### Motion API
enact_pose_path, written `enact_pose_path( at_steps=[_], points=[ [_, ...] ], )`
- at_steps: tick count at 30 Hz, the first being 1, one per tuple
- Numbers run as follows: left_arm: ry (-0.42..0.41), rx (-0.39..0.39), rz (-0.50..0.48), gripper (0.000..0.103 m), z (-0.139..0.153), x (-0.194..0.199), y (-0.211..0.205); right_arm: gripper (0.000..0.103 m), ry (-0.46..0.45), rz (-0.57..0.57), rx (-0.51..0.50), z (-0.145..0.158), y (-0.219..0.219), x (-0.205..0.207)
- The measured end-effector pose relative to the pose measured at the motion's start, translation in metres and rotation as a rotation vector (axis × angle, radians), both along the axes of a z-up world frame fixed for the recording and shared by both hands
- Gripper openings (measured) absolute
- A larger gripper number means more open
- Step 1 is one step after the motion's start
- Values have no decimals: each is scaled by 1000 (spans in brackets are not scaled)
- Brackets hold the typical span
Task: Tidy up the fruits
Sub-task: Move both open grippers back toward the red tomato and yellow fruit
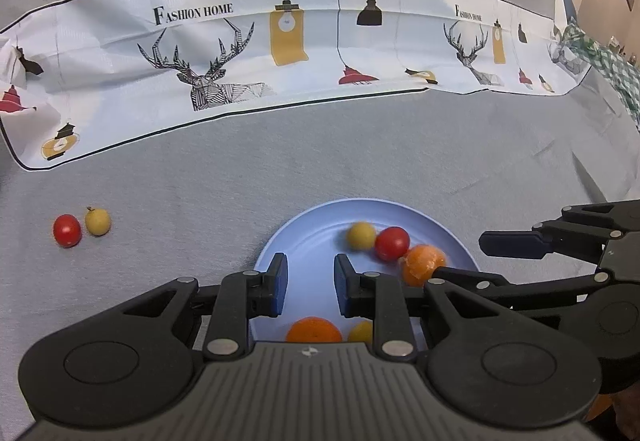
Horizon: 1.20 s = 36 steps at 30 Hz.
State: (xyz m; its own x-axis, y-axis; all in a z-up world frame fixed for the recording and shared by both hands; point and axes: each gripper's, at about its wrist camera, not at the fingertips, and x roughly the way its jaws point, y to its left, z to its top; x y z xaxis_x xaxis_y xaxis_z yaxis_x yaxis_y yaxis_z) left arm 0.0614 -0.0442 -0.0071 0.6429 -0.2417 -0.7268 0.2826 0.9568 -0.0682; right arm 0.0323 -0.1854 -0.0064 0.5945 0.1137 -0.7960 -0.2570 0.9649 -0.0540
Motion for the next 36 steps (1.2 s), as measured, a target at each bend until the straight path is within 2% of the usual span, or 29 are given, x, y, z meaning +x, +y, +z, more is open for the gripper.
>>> enact_pose_path(
  at_steps=[15, 18, 20, 22, 24, 29, 33, 36],
  points=[
    [-20, -18, 79, 28, 14, -1, 49, 47, -80, -21, 12, 11, 30, -3],
    [-24, -18, 104, 25, 17, 0, 58, 47, -98, -25, 27, 14, 41, -3],
    [-23, -27, 127, 23, 19, 2, 66, 43, -110, -22, 39, 15, 50, -4],
    [-20, -38, 155, 20, 20, 4, 75, 24, -125, -15, 58, 18, 58, -5],
    [-18, -57, 196, 19, 23, 7, 89, 18, -144, -6, 75, 20, 67, -7],
    [-5, -135, 353, 19, 31, 16, 137, 16, -172, 20, 112, 24, 85, -7],
    [6, -156, 473, 19, 30, 21, 167, 12, -190, 42, 136, 25, 97, -8],
    [4, -152, 511, 19, 29, 26, 177, 9, -193, 49, 145, 24, 104, -5]
  ],
)
